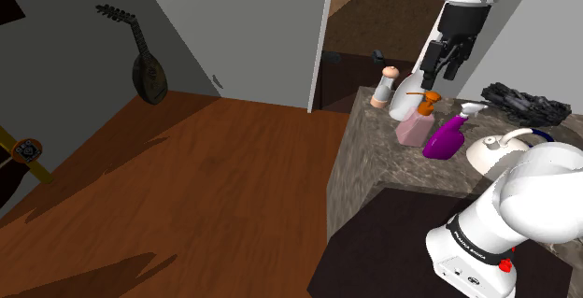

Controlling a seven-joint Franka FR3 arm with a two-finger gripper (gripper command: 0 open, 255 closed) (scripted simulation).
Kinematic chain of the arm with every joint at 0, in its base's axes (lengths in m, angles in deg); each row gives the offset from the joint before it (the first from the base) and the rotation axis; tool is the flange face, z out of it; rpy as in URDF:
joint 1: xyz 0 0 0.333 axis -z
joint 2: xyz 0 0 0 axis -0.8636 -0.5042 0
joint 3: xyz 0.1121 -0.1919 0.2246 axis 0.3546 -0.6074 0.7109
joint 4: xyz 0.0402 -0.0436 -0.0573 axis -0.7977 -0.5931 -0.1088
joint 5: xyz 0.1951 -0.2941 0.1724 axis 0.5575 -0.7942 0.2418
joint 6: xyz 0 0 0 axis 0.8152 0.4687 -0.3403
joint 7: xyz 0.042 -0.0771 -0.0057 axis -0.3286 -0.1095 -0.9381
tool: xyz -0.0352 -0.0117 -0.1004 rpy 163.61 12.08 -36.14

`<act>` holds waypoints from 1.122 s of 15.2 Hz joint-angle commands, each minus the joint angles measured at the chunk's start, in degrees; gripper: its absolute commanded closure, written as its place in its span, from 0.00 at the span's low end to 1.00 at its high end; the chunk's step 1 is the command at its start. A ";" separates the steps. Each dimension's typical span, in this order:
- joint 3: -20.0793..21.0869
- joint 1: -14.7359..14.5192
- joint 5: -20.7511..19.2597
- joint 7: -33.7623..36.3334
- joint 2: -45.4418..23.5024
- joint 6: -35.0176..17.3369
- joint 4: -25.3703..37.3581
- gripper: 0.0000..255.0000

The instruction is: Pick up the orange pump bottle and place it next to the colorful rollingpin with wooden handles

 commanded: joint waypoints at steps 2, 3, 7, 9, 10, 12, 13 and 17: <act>-1.05 0.28 -1.16 -1.51 -0.01 -1.14 -0.96 0.00; -2.11 0.58 -2.31 -3.00 -0.10 -2.32 -1.85 0.00; -6.50 1.86 -6.84 -8.83 -1.34 -7.43 -4.72 0.00; -8.75 2.52 -8.99 -11.67 -2.50 -10.20 -5.71 0.00; -9.91 2.82 -10.04 -13.06 -3.22 -11.63 -6.09 0.00; -12.23 3.42 -12.02 -15.81 -4.93 -14.59 -6.61 0.00; -13.40 3.70 -12.94 -17.18 -5.92 -16.11 -6.75 0.00; -18.15 4.54 -16.10 -22.57 -10.76 -22.40 -6.49 0.00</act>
